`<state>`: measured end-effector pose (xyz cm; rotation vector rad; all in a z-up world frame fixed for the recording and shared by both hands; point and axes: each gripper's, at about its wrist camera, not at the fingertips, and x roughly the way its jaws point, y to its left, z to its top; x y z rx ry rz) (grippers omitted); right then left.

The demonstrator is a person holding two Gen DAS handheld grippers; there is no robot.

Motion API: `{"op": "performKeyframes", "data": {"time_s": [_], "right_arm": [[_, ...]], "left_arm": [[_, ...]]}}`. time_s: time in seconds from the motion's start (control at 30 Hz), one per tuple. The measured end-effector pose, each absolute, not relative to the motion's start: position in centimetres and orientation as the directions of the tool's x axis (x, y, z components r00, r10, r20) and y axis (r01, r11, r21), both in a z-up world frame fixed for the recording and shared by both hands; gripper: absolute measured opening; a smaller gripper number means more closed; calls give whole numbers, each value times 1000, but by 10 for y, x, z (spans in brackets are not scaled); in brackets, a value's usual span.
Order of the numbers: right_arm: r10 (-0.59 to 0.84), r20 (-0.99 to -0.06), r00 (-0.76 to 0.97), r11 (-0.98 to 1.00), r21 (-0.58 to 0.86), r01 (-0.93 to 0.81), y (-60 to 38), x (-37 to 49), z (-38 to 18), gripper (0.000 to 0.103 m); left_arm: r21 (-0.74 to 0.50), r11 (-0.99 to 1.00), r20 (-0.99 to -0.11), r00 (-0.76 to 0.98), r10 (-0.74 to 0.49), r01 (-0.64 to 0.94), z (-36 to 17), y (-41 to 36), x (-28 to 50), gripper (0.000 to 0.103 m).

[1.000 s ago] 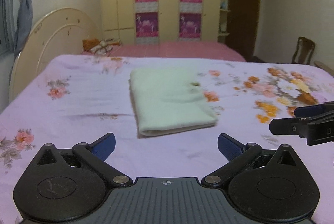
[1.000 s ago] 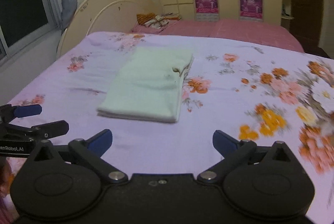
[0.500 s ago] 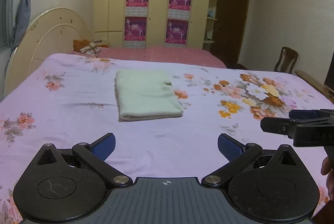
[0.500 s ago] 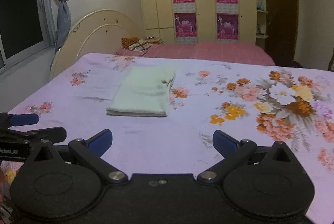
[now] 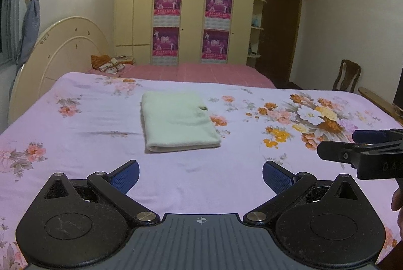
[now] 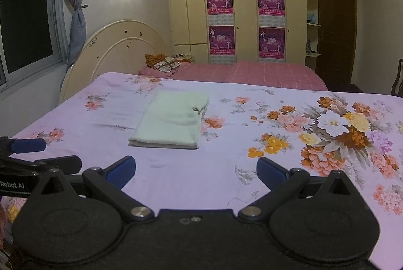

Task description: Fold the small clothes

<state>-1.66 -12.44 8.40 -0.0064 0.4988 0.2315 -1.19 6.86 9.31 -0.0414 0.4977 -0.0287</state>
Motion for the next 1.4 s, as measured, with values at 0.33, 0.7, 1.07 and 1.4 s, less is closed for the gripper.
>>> {"op": "performKeyframes", "data": {"time_s": [0.33,0.7,1.07,1.4], "right_arm": [[207,-475,855,977,54,-207,-130,-17,83,102],[204,-480,853,978,58,-201,-132,-16,82,102],[202,-479,854,979,60,-197,-131,-17,81,102],[197,-483,853,980,64,-190,-129,-17,80,102]], "left_arm": [[-42,999,-479,877,-38,20,92,65,-10,103],[-35,999,-478,878,-35,20,93,60,-9,103],[-32,999,-473,881,-25,11,90,61,-9,103],[-25,999,-463,886,-32,23,90,62,-11,103]]}}
